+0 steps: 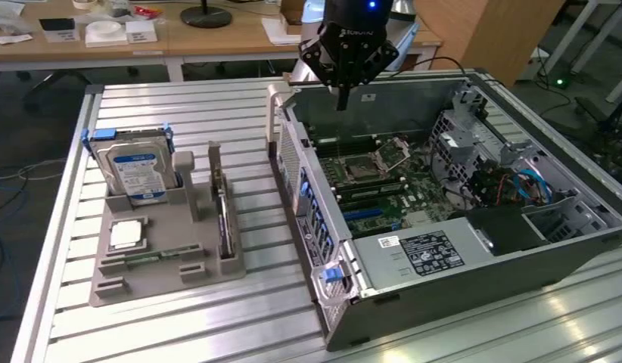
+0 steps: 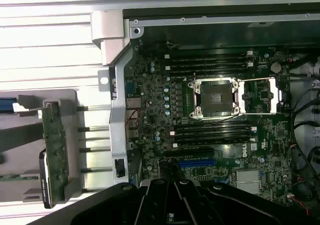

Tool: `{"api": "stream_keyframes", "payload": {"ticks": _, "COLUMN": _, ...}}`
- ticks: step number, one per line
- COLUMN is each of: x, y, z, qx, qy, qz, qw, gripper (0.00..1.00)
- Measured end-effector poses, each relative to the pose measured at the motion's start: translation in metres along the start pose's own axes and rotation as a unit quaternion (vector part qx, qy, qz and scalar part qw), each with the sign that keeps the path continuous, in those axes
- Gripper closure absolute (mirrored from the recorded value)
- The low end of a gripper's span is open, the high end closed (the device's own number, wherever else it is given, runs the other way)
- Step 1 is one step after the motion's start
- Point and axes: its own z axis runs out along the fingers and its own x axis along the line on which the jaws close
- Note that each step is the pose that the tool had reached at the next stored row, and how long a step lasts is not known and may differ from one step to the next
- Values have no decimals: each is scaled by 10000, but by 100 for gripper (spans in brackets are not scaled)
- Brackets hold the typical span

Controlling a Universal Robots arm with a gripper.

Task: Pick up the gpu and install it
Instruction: 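Reach for the gpu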

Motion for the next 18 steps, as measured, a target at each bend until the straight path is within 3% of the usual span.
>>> {"api": "stream_keyframes", "payload": {"ticks": 18, "x": 216, "y": -16, "z": -6, "qx": 0, "qy": 0, "qz": 0, "qw": 10000, "gripper": 89}}
